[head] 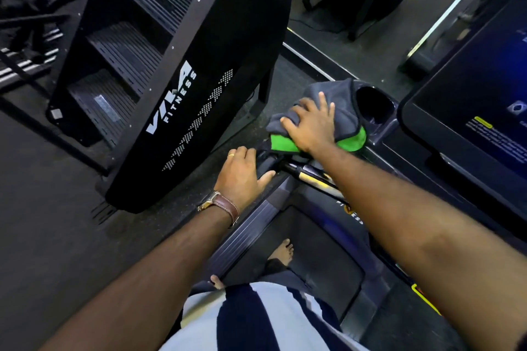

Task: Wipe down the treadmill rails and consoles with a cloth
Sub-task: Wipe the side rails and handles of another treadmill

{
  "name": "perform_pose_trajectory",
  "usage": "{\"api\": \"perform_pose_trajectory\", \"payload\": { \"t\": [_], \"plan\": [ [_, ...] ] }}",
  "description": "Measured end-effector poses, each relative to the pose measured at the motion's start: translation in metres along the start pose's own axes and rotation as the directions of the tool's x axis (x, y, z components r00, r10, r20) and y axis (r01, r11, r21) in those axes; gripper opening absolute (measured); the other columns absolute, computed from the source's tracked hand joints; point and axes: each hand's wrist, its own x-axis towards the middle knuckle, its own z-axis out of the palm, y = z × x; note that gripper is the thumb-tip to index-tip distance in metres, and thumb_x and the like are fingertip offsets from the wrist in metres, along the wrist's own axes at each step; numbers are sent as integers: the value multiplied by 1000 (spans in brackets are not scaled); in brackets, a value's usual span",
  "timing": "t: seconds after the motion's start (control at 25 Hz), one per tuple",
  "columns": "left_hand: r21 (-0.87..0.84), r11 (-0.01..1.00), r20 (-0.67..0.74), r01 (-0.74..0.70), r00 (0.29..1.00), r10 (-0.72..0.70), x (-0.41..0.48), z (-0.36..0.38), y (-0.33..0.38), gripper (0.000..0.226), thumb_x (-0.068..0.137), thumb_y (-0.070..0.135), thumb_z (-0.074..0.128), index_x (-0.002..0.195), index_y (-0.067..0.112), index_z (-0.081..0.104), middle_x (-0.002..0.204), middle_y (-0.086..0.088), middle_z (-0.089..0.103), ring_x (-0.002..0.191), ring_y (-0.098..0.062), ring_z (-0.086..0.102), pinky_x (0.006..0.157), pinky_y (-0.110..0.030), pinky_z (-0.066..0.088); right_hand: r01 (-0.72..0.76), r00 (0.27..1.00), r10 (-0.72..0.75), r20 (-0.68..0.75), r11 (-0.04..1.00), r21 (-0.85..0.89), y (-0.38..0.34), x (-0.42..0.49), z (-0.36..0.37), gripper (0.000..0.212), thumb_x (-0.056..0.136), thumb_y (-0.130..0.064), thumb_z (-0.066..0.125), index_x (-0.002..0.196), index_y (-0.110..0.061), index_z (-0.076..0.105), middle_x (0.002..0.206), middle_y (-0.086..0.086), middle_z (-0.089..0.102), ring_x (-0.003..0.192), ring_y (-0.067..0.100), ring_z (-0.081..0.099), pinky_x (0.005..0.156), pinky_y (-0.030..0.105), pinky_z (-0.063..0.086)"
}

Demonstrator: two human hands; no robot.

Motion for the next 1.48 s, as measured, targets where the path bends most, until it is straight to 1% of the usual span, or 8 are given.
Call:
{"api": "perform_pose_trajectory", "payload": {
  "t": [0.2,0.36,0.64,0.8,1.0,1.2,1.4,1.48],
  "plan": [
    [10,999,7,-37,999,37,-12,-2,-10,57,82,50,65,111,1,58,103,-16,58,99,-33,52,92,-40,42,466,881,-472,-15,864,191,58,-30,-1,56,94,-62,35,144,-37,44,158,-11,30,152,20,6,120,58,3],
    [6,1000,21,-23,1000,23,-18,-6,-13,55,83,49,63,112,2,58,104,-14,57,100,-32,51,92,-39,42,45,998,-40,-38,989,139,-8,-26,7,62,83,-65,36,126,-29,62,147,-3,46,149,31,16,118,60,4],
    [4,1000,61,-16,998,16,-29,-5,-25,67,86,55,57,126,1,52,115,-13,56,110,-30,49,99,-36,39,47,996,-4,-90,873,485,9,-29,-19,34,77,-61,65,75,-27,65,113,-10,67,124,22,55,107,57,36],
    [39,999,30,-6,1000,5,-30,0,-27,67,85,57,57,122,2,55,110,-13,59,105,-30,51,94,-37,42,-260,964,255,73,962,77,-45,-12,-3,82,66,-81,49,137,-40,45,161,16,14,149,37,2,115,63,-1],
    [53,998,-8,44,999,-44,-34,2,-27,53,81,60,61,93,8,62,88,-9,60,86,-29,56,77,-37,46,458,886,-463,23,882,114,9,-39,-7,68,84,-80,35,138,-43,51,158,2,33,151,29,10,118,63,5],
    [86,989,-15,123,992,-122,-38,1,-19,60,81,69,52,102,13,61,92,-3,59,90,-22,54,75,-35,46,83,989,-72,128,993,-83,9,3,-9,60,86,-75,28,129,-46,57,156,8,32,149,33,10,118,61,2],
    [88,977,-42,194,981,-191,-44,0,-16,59,79,72,49,101,19,61,89,-2,61,87,-22,56,70,-35,48,702,711,-703,-8,709,70,13,-14,-7,62,87,-79,34,123,-38,63,114,-5,63,114,20,54,103,45,33],
    [117,967,-69,228,973,-221,-50,1,-14,61,79,74,47,95,17,60,86,-1,59,84,-22,54,68,-35,47,575,818,-573,-54,818,38,26,3,-9,64,88,-78,29,115,-35,67,106,-2,63,109,22,55,103,46,31]
  ]
}}
